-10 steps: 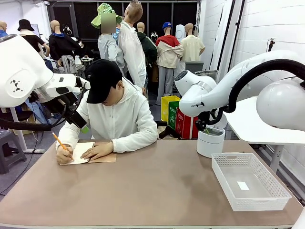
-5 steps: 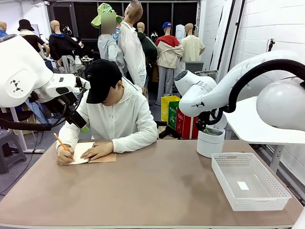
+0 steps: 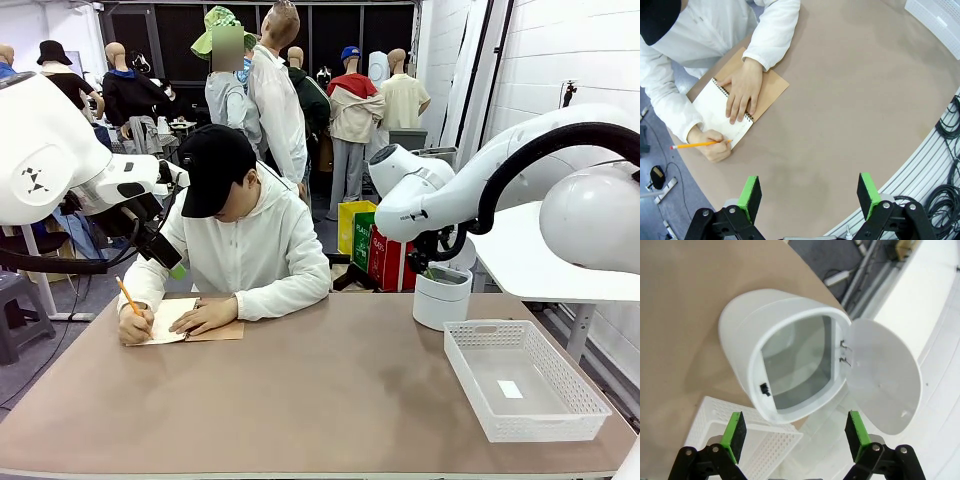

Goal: Sort the paper based on its condition.
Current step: If a person hands you a paper, place it in the Organizing basket , and if it's crumpled, put it in the Trash can.

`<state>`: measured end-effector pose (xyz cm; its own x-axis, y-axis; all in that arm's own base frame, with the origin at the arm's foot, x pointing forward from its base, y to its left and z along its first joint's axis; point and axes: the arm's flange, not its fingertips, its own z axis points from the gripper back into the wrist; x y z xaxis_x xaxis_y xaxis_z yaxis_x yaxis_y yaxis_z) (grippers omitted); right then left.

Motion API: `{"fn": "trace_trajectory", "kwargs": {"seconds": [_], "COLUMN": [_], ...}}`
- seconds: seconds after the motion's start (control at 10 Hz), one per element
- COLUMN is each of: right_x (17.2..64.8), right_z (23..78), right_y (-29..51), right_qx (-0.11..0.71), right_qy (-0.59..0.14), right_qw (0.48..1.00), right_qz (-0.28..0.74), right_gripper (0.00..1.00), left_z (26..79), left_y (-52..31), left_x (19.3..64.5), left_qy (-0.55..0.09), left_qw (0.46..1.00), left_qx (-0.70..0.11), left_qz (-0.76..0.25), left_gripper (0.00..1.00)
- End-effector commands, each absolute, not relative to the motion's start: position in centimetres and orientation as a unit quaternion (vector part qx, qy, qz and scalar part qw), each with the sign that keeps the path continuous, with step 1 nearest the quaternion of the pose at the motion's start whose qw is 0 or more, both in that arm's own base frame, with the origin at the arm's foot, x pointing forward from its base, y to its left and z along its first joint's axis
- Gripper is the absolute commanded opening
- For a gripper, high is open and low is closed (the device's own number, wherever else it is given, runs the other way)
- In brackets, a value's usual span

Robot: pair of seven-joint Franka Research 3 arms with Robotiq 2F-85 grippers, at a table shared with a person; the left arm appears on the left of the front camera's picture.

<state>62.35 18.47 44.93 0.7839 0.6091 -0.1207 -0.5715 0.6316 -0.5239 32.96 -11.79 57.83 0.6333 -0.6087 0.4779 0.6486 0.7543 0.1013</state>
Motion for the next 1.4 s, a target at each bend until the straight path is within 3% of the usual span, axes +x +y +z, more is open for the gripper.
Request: {"fn": "trace_trajectory", "kwargs": {"seconds": [0.0,0.7,0.9,1.0,1.3], "right_x": [61.1,52.3,52.3,52.8,52.8], "right_z": [46.8,50.1,50.1,51.0,51.0], "right_y": [18.7,19.5,19.4,20.9,20.9], "right_qx": [-0.22,-0.023,-0.014,-0.042,-0.042], "right_qy": [-0.056,-0.215,-0.207,-0.219,-0.219], "right_qw": [0.907,0.863,0.849,0.868,0.868], "right_qz": [0.355,0.457,0.486,0.444,0.444], "right_gripper": [1.0,1.0,1.0,1.0,1.0], "left_z": [57.9,57.9,57.9,57.9,57.9], "left_y": [-11.7,-11.7,-11.7,-11.7,-11.7], "left_x": [32.9,32.9,32.9,32.9,32.9], "left_qy": [-0.249,-0.249,-0.249,-0.249,-0.249], "left_qw": [0.901,0.901,0.901,0.901,0.901], "left_qx": [-0.048,-0.048,-0.048,-0.048,-0.048], "left_qz": [-0.353,-0.353,-0.353,-0.353,-0.353], "left_gripper": [1.0,1.0,1.0,1.0,1.0]}}
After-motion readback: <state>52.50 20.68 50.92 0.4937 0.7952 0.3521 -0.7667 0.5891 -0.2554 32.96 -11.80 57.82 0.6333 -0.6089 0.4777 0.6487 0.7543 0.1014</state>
